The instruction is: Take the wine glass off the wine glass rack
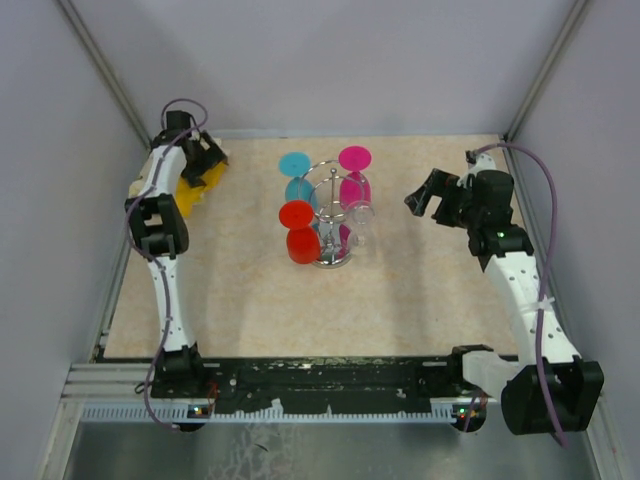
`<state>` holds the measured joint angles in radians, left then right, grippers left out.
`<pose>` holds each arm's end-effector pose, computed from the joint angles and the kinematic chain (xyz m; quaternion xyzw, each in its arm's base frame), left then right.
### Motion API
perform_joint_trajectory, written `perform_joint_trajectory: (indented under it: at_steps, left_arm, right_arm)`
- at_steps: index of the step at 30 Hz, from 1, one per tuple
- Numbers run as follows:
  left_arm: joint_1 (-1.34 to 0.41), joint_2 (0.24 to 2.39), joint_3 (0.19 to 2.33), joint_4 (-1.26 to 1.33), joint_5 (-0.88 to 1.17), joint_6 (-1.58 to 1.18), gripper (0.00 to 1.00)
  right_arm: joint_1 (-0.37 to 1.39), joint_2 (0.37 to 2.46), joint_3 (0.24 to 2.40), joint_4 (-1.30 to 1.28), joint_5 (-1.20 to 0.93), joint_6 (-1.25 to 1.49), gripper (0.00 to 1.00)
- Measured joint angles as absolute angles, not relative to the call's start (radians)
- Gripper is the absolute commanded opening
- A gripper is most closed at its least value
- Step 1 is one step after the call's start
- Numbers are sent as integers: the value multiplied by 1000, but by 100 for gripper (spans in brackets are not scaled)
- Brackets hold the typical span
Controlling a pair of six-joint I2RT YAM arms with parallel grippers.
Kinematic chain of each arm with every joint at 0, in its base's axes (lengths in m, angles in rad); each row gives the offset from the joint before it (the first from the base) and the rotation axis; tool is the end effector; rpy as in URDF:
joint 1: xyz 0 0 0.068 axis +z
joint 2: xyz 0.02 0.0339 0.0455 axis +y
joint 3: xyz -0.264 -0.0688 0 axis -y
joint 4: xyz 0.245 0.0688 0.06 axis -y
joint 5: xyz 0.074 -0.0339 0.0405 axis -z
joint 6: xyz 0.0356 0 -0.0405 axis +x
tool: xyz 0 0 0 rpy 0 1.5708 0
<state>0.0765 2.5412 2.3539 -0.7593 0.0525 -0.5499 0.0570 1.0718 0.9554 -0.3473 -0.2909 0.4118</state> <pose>0.5523 0.0405 0.1871 -0.2855 0.9076 -0.0963 0.2925 0.2397 0.0239 0.3281 0.0735 0.8419 0.2407 0.4773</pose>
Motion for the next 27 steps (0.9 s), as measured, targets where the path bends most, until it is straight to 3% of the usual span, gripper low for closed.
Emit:
perform_joint_trajectory:
  at_steps: [11,27]
  left_arm:
    - [179,2490,2300,-730,-12,-523,100]
    - [-16,2036,2114,-578,-72,-491,96]
  right_arm:
    - [57,1082,955,-352,-294,412,99]
    - [118,1171,1076,-522,-125,315,99]
